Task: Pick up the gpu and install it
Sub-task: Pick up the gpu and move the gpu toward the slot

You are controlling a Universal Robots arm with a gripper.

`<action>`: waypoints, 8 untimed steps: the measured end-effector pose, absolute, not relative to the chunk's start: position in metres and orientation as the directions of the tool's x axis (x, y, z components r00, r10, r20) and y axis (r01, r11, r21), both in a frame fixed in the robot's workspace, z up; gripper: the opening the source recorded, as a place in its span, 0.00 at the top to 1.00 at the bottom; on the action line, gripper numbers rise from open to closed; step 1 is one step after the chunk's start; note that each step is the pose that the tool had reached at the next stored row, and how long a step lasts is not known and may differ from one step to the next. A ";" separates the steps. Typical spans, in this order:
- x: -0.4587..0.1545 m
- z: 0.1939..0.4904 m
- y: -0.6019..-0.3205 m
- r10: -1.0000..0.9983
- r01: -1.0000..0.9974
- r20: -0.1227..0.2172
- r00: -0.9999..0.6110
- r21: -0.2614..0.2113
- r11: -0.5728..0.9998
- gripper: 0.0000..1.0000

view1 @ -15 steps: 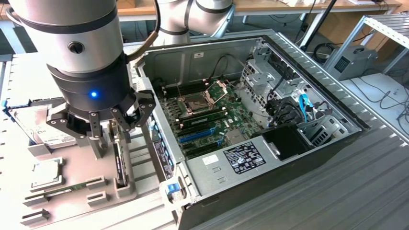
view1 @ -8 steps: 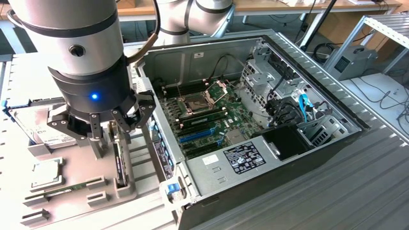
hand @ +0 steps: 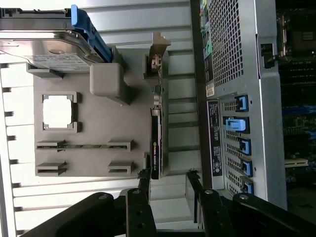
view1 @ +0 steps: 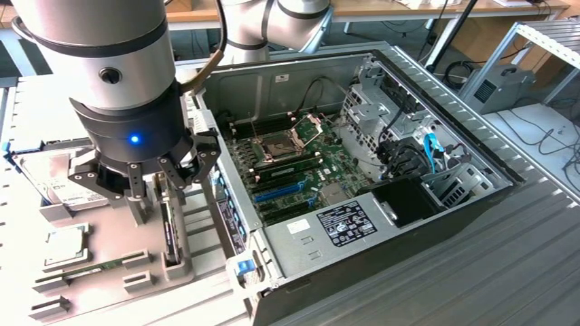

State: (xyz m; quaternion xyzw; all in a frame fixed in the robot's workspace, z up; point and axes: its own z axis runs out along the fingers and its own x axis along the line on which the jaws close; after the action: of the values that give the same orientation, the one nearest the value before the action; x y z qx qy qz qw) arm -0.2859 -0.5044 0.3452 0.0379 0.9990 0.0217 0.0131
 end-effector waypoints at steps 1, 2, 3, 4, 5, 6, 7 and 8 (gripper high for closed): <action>-0.286 0.345 -0.504 0.076 0.075 -0.024 -0.997 0.044 0.996 0.58; -0.286 0.344 -0.504 0.076 0.075 -0.024 -0.997 0.044 0.996 0.58; -0.286 0.344 -0.504 0.076 0.075 -0.024 -0.997 0.044 0.996 0.58; -0.286 0.343 -0.504 0.076 0.075 -0.024 -0.997 0.044 0.996 0.58; -0.286 0.343 -0.504 0.076 0.075 -0.024 -0.997 0.044 0.996 0.58; -0.286 0.343 -0.504 0.076 0.075 -0.024 -0.997 0.044 0.996 0.58; -0.286 0.342 -0.504 0.076 0.075 -0.024 -0.997 0.044 0.996 0.58; -0.286 0.342 -0.504 0.076 0.075 -0.024 -0.997 0.044 0.996 0.58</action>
State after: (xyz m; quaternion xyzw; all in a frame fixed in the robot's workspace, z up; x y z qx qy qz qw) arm -0.2861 -0.5044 0.3420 0.0379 0.9990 0.0217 0.0131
